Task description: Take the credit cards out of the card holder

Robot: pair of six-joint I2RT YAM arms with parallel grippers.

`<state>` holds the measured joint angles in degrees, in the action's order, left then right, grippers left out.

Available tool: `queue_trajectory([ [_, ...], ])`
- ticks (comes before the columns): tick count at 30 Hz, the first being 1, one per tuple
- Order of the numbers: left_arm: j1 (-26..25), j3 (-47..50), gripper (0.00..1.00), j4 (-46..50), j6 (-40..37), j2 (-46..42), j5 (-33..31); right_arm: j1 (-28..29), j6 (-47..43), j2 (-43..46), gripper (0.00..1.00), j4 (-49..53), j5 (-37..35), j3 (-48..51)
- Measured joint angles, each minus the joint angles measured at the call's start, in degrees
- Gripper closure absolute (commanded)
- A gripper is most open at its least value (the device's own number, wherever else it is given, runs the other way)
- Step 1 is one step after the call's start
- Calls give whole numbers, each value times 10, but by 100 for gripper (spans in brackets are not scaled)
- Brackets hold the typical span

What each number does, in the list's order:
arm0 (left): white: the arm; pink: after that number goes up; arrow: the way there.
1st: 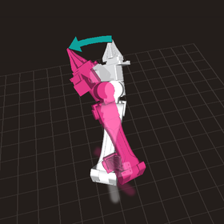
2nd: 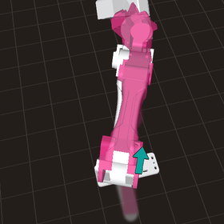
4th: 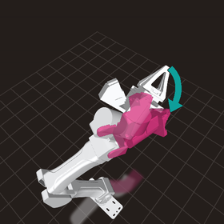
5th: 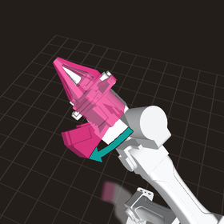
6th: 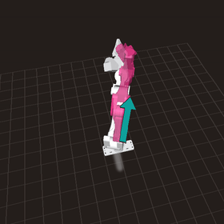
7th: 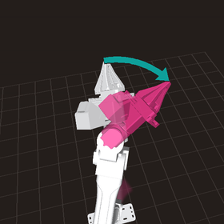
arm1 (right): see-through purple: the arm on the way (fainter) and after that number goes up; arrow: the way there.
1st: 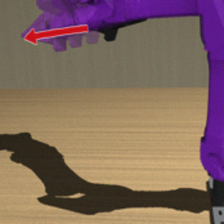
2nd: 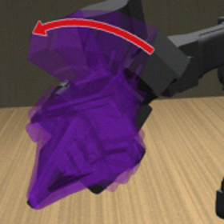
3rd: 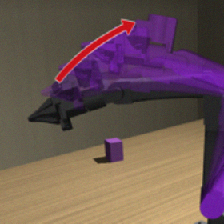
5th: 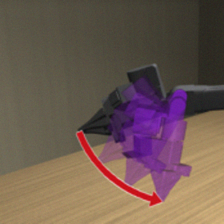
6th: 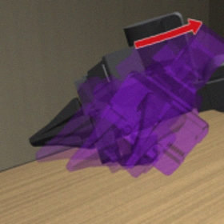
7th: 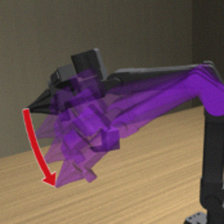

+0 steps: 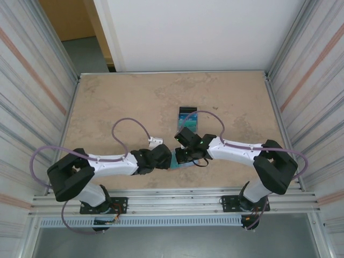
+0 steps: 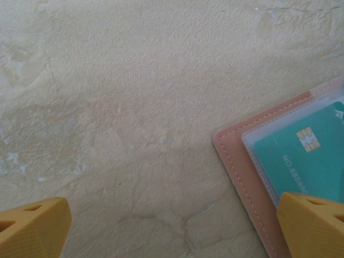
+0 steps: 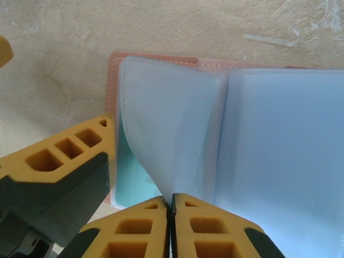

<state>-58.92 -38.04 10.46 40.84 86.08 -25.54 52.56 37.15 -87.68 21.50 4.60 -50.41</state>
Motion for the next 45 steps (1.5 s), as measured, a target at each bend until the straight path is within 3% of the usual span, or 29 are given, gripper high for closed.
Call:
queue_trajectory([
  [5, -1, -19, 1, 9, 8, 25, -5, -1, 4, 2, 79, 2, -5, 1],
  [17, -4, -30, 1, 41, 19, 30, -16, -33, 15, 16, 65, 65, -93, 1],
  [32, -5, -45, 1, 67, 21, 32, -28, -88, 17, 35, 68, 90, -155, 45],
  [41, -5, -45, 1, 73, 17, 31, -37, -118, 33, 190, 66, 118, -152, 66],
  [45, -5, -45, 1, 73, 14, 27, -41, -118, 35, 238, 75, 108, -116, 67],
])
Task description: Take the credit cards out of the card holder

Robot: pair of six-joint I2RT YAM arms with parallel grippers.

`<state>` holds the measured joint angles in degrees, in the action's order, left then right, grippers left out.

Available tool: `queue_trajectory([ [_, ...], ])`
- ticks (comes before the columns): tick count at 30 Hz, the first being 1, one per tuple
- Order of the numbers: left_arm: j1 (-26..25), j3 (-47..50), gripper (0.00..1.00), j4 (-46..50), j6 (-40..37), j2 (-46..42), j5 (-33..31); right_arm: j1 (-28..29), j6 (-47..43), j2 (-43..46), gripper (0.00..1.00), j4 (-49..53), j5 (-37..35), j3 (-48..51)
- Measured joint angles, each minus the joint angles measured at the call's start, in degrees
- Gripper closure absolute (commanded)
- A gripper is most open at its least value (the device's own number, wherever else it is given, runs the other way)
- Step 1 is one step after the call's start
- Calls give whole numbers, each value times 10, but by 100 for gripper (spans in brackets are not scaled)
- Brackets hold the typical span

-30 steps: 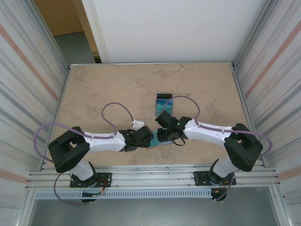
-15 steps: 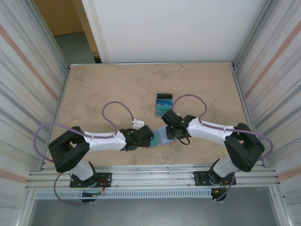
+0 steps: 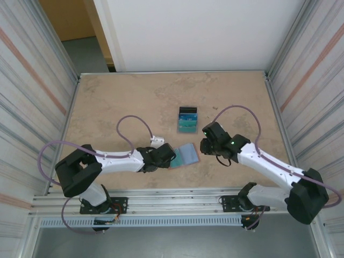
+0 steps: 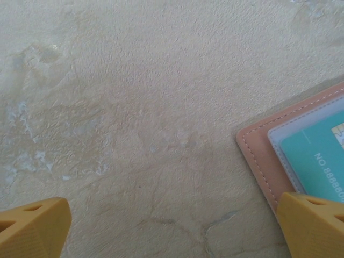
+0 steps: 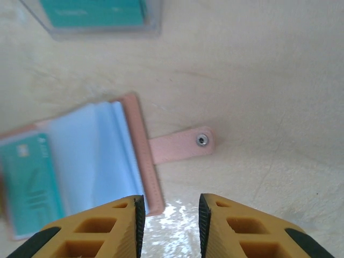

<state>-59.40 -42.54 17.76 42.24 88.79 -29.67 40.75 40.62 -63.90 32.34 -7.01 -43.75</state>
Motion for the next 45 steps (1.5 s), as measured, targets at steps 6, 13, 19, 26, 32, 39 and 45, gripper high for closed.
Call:
queue_trajectory([
  [6, 0, 0, 1, -1, 0, -12, 0, 9, 10, -29, 80, -52, 79, 0],
  [13, 0, 0, 1, -6, 1, -13, 0, 46, 7, -144, 79, -68, 119, -45],
  [19, 3, 0, 1, -24, 1, -12, 9, 46, -8, -219, 80, -81, 137, -88],
  [26, 6, -1, 1, -37, 2, 22, 16, 20, -10, -247, 81, -96, 165, -76],
  [32, 13, -3, 1, -43, 8, 24, 22, -8, -10, -247, 81, -110, 174, -32],
  [39, 16, 2, 1, -42, 13, 20, 22, -19, -7, -247, 81, -119, 177, -10],
  [45, 20, 3, 1, -39, 13, 18, 22, -21, -5, -234, 79, -119, 173, -3],
])
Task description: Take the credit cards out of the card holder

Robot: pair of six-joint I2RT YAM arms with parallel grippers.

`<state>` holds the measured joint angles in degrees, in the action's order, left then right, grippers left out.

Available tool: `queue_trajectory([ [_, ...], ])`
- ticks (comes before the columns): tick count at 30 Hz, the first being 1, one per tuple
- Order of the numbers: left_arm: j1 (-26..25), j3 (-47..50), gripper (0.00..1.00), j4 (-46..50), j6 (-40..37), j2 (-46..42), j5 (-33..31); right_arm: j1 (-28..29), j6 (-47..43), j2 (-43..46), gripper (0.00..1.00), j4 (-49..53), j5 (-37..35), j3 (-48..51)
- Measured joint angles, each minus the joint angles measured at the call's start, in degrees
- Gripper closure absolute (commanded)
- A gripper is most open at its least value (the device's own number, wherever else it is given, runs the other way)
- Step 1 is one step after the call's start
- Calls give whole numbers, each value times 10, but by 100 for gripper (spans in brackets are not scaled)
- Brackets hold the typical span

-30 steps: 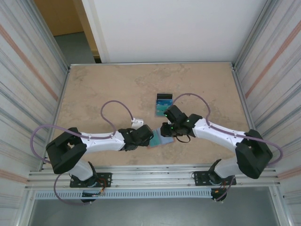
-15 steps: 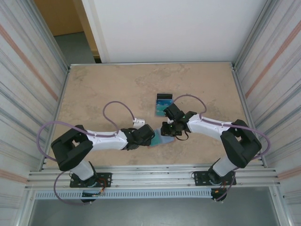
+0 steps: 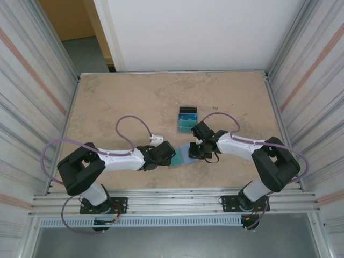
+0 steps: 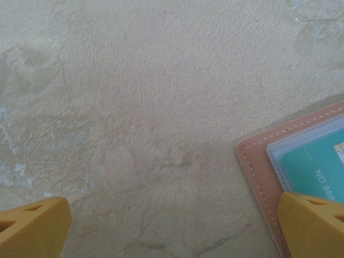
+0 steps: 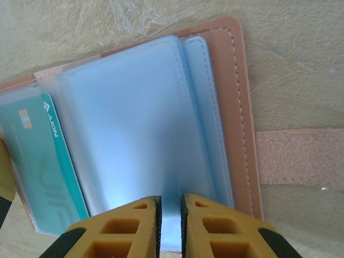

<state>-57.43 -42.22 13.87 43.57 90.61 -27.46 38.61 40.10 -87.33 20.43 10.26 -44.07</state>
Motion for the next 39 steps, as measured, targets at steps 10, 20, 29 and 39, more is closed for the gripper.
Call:
queue_trajectory([
  [10, 1, 6, 1, -4, 0, -5, 5, 18, 25, 91, 75, -2, -9, 12],
  [20, 2, 7, 1, -7, 0, -5, 9, 57, 29, 24, 78, -21, 16, -22],
  [29, 5, 7, 1, -7, 0, -5, 10, 72, 21, -35, 78, -24, 33, -62],
  [39, 5, 7, 1, -7, 0, -5, 10, 75, 10, -62, 77, -18, 33, -75],
])
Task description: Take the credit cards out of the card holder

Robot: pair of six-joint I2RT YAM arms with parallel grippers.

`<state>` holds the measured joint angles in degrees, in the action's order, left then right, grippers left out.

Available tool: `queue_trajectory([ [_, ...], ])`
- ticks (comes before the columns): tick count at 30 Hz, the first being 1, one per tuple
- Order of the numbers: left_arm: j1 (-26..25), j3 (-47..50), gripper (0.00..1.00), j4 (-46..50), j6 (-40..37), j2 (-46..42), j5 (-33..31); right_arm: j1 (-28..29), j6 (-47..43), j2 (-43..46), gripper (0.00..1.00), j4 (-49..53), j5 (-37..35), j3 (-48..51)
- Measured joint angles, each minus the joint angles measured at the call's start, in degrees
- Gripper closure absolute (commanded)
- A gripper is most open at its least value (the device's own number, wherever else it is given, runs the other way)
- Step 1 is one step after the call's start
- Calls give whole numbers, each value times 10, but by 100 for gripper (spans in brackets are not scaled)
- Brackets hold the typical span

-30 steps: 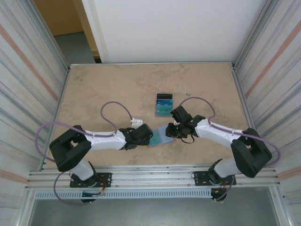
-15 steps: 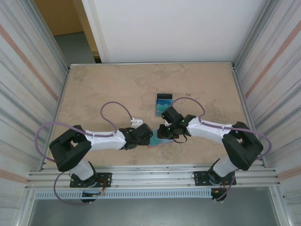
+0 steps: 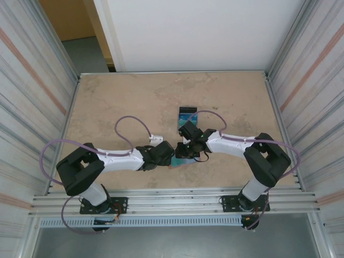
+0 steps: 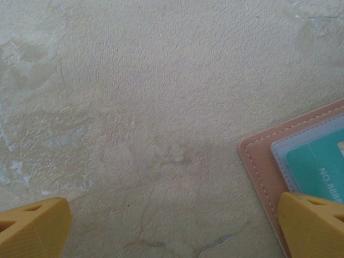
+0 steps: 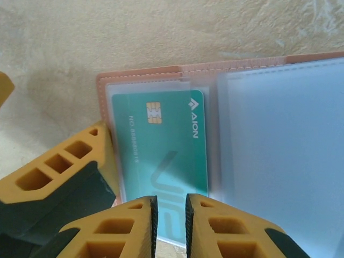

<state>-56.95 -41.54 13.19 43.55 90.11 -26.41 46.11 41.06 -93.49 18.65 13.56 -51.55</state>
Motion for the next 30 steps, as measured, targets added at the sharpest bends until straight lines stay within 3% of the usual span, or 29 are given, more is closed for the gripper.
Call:
queue_trajectory([
  [30, 0, 0, 1, 0, 0, 0, 0, -1, -10, -14, 76, 9, -2, 1],
])
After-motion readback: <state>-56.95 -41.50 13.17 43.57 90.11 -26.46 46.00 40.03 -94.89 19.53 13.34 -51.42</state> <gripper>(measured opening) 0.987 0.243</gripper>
